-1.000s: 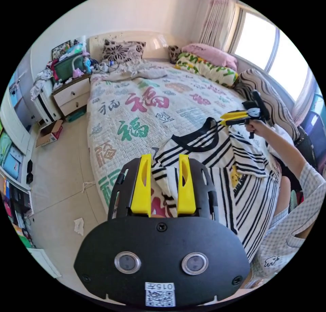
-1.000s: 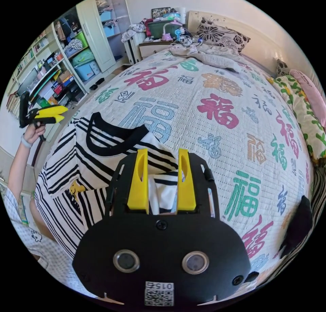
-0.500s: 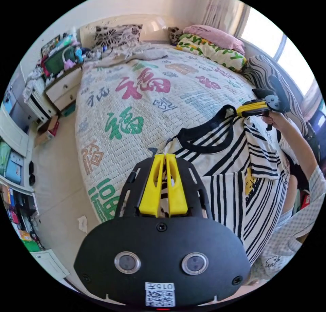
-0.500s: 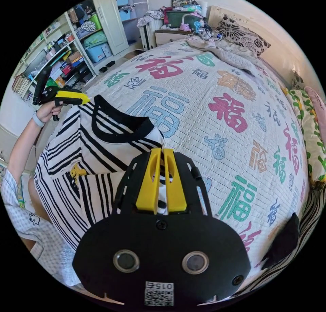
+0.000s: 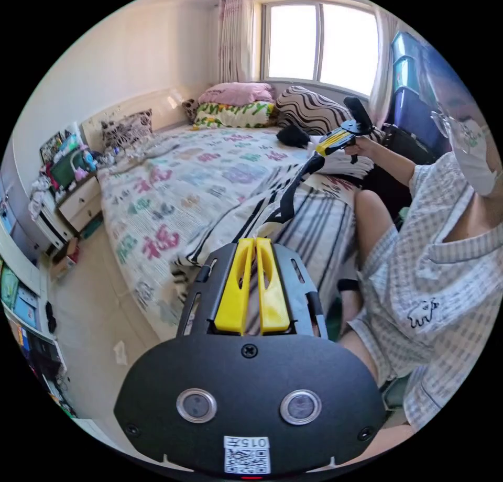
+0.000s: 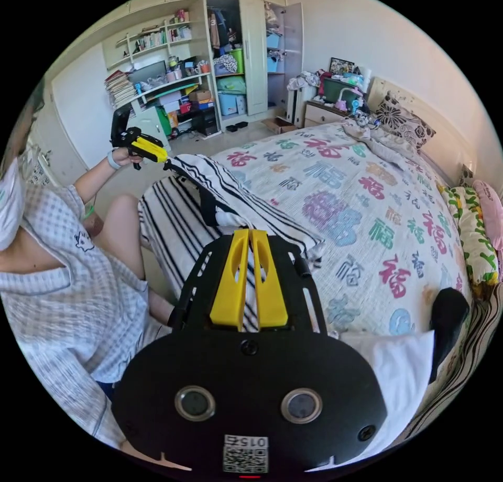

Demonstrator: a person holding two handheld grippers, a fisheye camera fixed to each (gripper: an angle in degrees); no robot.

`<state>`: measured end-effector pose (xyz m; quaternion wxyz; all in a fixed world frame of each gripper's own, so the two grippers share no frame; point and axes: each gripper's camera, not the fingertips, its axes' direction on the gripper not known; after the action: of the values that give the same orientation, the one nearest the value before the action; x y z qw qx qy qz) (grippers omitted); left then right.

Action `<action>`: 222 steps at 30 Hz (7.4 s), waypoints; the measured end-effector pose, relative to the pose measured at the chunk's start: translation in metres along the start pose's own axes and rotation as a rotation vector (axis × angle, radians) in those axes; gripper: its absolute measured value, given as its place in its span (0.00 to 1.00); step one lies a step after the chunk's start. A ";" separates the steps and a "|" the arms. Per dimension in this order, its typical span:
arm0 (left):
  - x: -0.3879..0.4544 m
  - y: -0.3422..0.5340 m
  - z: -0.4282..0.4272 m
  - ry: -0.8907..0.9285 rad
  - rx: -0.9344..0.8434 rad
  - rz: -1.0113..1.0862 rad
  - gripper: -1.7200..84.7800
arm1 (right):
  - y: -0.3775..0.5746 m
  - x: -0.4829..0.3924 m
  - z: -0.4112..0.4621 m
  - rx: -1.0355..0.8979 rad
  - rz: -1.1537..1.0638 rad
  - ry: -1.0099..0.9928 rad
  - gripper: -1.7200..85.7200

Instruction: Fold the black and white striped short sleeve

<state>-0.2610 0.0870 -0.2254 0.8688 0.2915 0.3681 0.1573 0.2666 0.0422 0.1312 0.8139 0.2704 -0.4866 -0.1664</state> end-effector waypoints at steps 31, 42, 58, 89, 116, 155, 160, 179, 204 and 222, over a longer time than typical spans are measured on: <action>0.028 0.071 -0.044 -0.150 -0.016 -0.317 0.15 | 0.164 0.000 -0.032 0.137 0.494 -0.089 0.13; -0.126 0.075 0.027 -0.113 -0.038 -0.701 0.21 | 0.102 0.075 0.044 -0.025 0.636 -0.023 0.19; -0.093 0.050 -0.079 -0.098 0.115 -0.400 0.03 | 0.101 0.055 -0.036 0.100 0.499 -0.064 0.03; 0.017 0.033 0.054 -0.019 -0.144 -0.081 0.12 | 0.100 -0.072 0.079 -0.216 -0.034 -0.023 0.10; -0.065 0.033 -0.028 -0.157 0.036 -0.345 0.09 | 0.046 -0.024 0.061 0.074 0.342 0.254 0.09; -0.116 0.188 -0.054 -0.173 0.098 -0.707 0.12 | -0.319 -0.046 0.262 -0.032 0.165 0.040 0.11; -0.114 0.198 -0.045 -0.033 0.129 -0.669 0.13 | -0.402 -0.102 0.332 -0.160 0.030 0.041 0.12; -0.105 0.227 -0.037 -0.011 0.196 -0.668 0.02 | -0.493 -0.132 0.469 -0.420 0.090 0.290 0.02; 0.104 0.065 0.041 0.241 0.371 -0.191 0.01 | -0.240 0.077 0.166 0.060 0.341 -0.097 0.01; 0.259 -0.079 0.290 0.095 -0.040 0.069 0.02 | -0.051 0.208 0.154 0.129 0.579 -0.219 0.02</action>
<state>0.1318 0.0388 -0.2548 0.8500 0.2786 0.3955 0.2084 0.2282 -0.1529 0.3051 0.7513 0.1520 -0.6378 0.0754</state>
